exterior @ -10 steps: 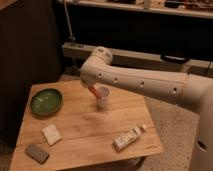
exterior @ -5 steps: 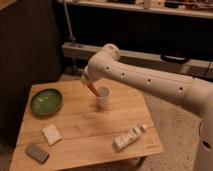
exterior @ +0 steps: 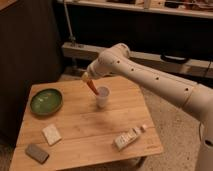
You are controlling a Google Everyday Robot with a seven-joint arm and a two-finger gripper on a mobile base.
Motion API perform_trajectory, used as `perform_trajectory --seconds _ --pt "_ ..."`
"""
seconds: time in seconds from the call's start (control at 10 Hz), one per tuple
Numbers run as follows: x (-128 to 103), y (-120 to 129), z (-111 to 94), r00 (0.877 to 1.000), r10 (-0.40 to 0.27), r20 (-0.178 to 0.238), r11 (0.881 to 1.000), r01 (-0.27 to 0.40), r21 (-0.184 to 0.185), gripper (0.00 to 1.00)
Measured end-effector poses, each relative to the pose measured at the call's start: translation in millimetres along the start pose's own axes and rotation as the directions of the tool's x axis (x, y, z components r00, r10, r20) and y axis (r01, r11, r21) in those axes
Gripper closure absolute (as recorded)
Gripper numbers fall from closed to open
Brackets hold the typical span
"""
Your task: Place the pepper in the ceramic cup
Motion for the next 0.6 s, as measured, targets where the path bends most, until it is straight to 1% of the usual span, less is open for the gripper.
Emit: perform_trajectory --seconds 0.2,0.3,0.4,0.5,0.6 --pt "2.2 -10.9 -4.5 1.000 0.011 0.008 1.000 -0.011 0.016 0.70" --pt "2.8 -19.5 -9.0 1.000 0.018 0.009 0.999 -0.018 0.033 0.61" --pt "5.0 -32.4 -14.2 1.000 0.023 0.012 0.998 -0.024 0.052 0.56" --pt "6.6 -43.3 -19.3 1.000 0.020 0.018 0.998 -0.021 0.066 0.57" --pt "6.7 -52.1 -23.0 0.999 0.021 0.028 0.997 -0.022 0.068 0.63"
